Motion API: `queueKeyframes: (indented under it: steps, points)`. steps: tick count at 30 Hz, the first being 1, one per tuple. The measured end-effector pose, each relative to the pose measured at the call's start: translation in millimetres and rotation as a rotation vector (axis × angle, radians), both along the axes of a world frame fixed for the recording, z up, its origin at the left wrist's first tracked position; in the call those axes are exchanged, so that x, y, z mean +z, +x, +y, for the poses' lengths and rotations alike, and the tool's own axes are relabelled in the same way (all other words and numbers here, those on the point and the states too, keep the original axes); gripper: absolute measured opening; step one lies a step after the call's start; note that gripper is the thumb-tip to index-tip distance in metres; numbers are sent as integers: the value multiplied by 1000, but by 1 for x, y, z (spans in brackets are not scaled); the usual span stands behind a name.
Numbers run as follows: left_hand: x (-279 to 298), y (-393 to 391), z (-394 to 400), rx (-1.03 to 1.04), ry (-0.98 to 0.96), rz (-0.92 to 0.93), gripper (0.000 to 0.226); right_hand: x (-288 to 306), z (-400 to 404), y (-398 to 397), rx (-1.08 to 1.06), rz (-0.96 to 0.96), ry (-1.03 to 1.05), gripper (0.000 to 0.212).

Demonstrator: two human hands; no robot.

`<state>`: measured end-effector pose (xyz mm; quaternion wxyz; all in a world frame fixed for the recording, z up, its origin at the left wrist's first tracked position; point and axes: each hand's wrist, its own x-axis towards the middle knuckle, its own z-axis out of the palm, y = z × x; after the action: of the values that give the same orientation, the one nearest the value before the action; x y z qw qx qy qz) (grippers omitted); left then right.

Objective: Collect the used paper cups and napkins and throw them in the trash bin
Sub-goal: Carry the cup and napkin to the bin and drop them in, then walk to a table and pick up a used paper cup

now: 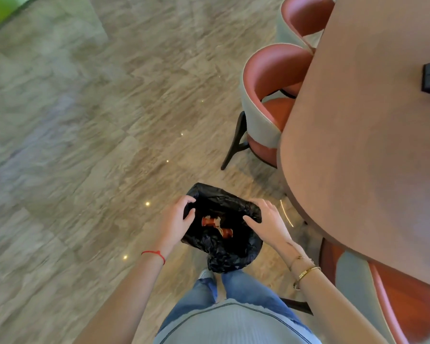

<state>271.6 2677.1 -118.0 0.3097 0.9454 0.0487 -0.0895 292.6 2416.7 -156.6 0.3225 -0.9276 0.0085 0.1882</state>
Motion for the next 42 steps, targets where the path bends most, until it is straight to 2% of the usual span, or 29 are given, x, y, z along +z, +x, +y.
queueKeyframes:
  steps: [3,8,14,23,32,42]
  points:
    - [15,-10,3,-43,23,-105,22,20,-1,-20,-43,-116,-15,49]
    - [29,-31,12,-101,24,-176,19,41,-1,-66,-171,-195,-18,47]
    - [45,-55,20,-188,-5,-219,18,59,2,-133,-325,-241,-34,50]
    - [54,-80,-12,-459,-46,-250,22,79,-11,-238,-549,-279,-65,47]
    - [62,-138,-119,-747,-132,-263,23,84,-61,-358,-808,-325,-93,47]
    - [78,-281,-293,-1033,-216,-276,23,98,-164,-548,-1088,-352,-168,42]
